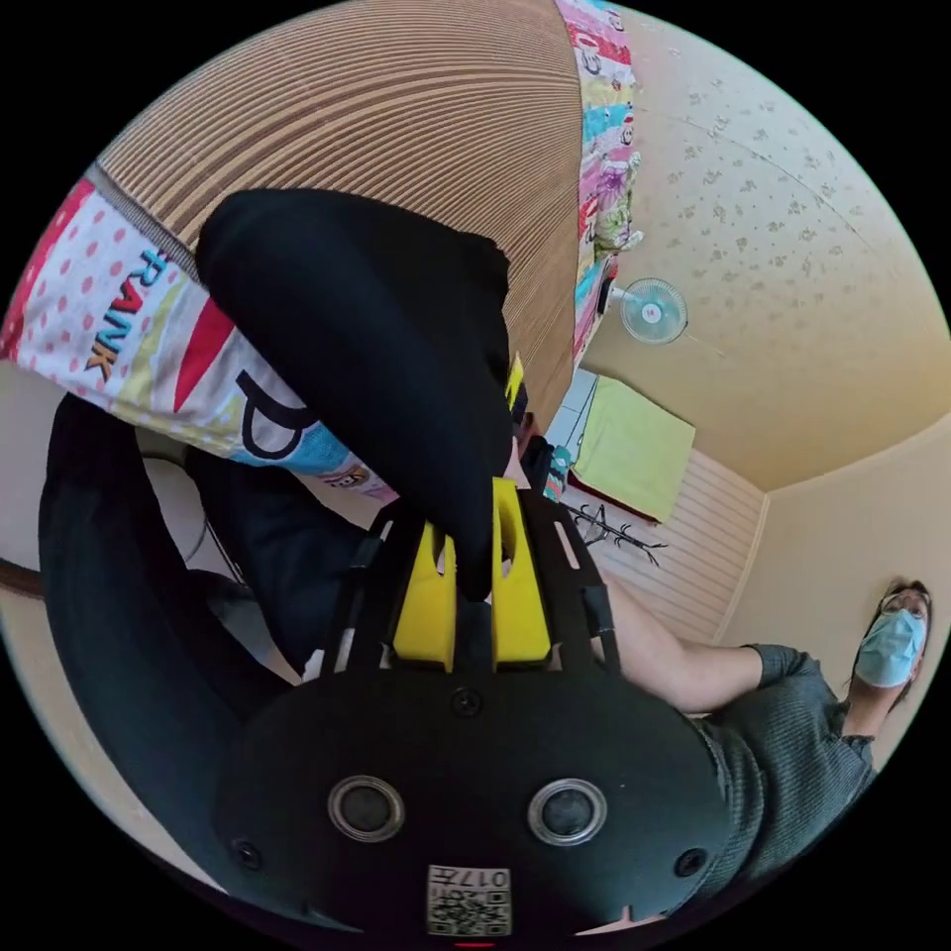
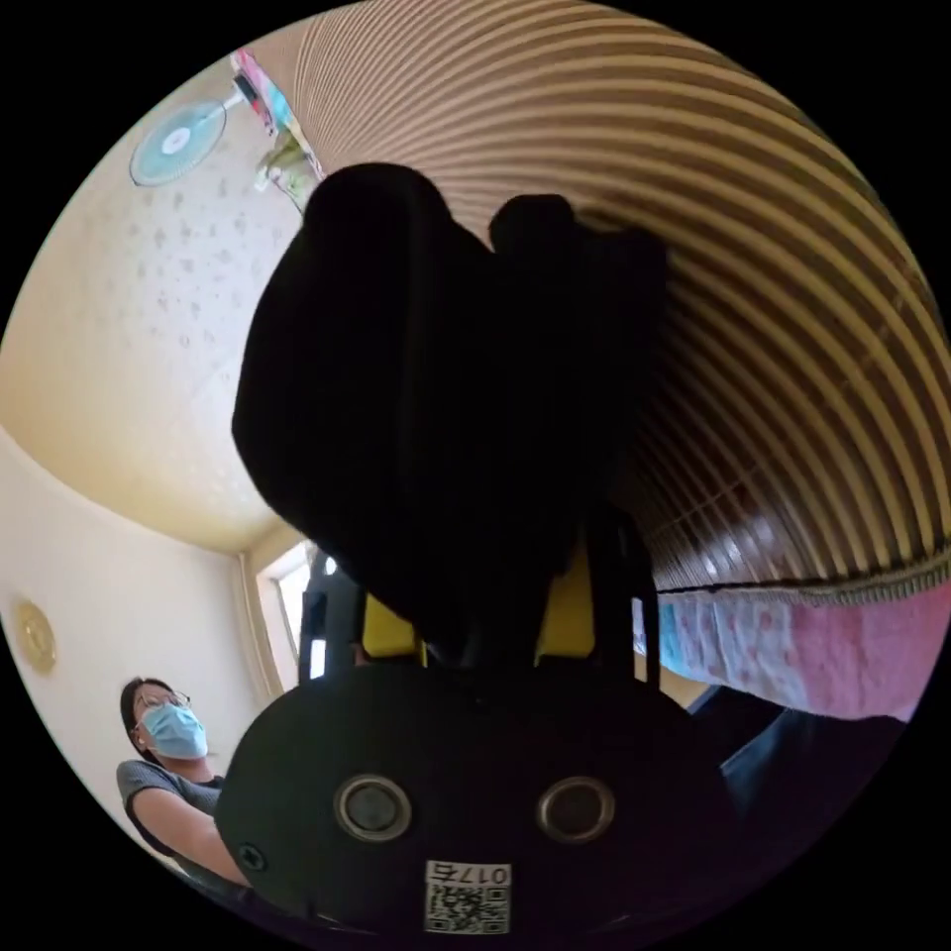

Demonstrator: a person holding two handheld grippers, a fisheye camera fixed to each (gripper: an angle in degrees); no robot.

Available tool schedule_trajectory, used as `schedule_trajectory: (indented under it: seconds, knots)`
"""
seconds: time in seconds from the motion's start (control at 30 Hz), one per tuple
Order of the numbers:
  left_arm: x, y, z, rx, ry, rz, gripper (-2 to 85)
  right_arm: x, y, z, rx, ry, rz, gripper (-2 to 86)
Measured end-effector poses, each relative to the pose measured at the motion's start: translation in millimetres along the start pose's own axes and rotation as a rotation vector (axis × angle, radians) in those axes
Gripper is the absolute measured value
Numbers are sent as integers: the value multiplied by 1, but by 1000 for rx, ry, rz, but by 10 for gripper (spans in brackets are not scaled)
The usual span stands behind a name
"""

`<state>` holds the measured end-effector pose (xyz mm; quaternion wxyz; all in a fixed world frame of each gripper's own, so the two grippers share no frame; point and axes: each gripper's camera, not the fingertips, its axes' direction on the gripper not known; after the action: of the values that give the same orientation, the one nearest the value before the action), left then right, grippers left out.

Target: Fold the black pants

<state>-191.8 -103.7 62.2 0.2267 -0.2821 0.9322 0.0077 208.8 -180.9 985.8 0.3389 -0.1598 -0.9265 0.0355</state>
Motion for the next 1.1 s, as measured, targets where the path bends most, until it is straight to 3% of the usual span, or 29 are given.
schedule_trajectory:
  seconds: [0.17,0.27,0.43,0.57,0.67,0.73,0.8,0.87,0.93,1.0,1.1]
  knots:
    - [56,17,-71,77,-82,163,50,-30,5,73,-220,-45,-150,176]
    - [87,35,-142,191,-125,234,50,-52,16,160,-399,-66,-221,177]
    - [132,74,-307,508,-116,276,50,-96,70,369,-743,-189,-340,178]
    - [162,77,-412,690,-143,288,50,-121,113,513,-910,-217,-368,178]
    - [157,52,-482,830,-91,228,52,-132,127,613,-955,-90,-349,178]
    - [127,21,-511,913,-76,87,61,-116,119,653,-888,160,-266,180]
    - [86,-4,-518,932,-144,-66,78,-96,102,647,-809,344,-190,186]
    - [28,-25,-507,826,-253,-230,80,-74,82,617,-760,455,-167,171]
    - [-67,-25,-470,526,-315,-444,71,-40,56,553,-803,523,-181,88]
    - [-126,10,-449,384,-297,-565,67,-8,42,486,-883,562,-159,32]
    - [-191,104,-432,347,-203,-791,64,42,42,333,-921,637,-7,17]
